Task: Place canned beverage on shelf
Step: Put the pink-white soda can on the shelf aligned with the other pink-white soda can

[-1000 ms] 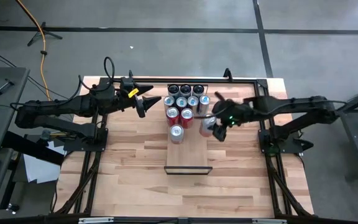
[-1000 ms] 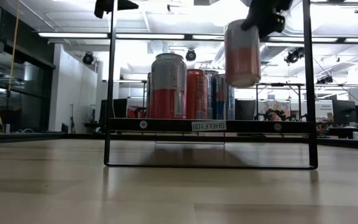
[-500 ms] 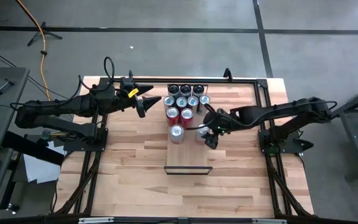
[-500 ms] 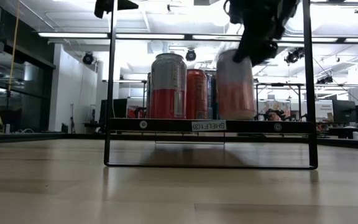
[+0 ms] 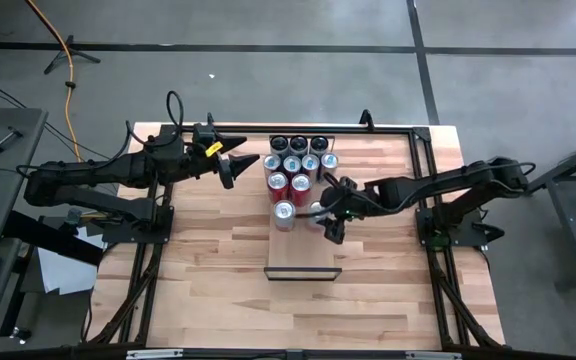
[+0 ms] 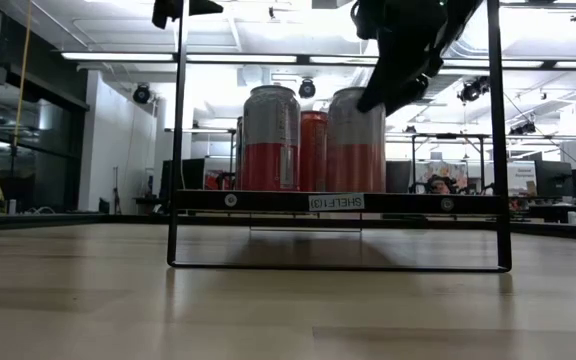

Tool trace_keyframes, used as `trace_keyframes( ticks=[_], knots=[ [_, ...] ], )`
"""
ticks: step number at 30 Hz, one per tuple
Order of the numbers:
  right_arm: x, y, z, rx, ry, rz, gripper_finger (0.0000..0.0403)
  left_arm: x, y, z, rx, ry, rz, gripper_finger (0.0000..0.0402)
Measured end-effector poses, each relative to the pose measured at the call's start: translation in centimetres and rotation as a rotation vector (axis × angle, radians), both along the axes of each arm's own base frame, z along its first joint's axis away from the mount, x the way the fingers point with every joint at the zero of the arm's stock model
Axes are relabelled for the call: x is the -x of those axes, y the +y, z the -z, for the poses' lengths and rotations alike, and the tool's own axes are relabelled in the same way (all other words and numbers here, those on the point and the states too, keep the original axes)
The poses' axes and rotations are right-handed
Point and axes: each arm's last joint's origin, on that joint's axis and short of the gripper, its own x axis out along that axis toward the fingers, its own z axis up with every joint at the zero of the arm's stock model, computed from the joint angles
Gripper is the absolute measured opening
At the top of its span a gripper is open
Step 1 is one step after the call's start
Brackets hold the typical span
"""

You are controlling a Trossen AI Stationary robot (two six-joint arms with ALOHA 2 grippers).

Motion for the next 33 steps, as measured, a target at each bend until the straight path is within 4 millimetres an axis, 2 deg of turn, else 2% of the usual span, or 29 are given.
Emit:
trace_keyframes(
  ticks=[8,17,33],
  knots=[
    [-0.61,0.15,0.30,0.034,-0.008,-0.073,0.0250,-0.01,0.01,-0.07,0.000,-0.008,0.000,0.0326],
    [-0.57,0.17,0.24,0.042,-0.005,-0.102,0.0304,-0.01,0.01,-0.09,0.000,-0.009,0.000,0.0326],
    [-0.54,0.24,0.22,0.028,-0.004,-0.126,0.0311,-0.01,0.01,-0.08,0.000,-0.009,0.000,0.0326]
  ],
)
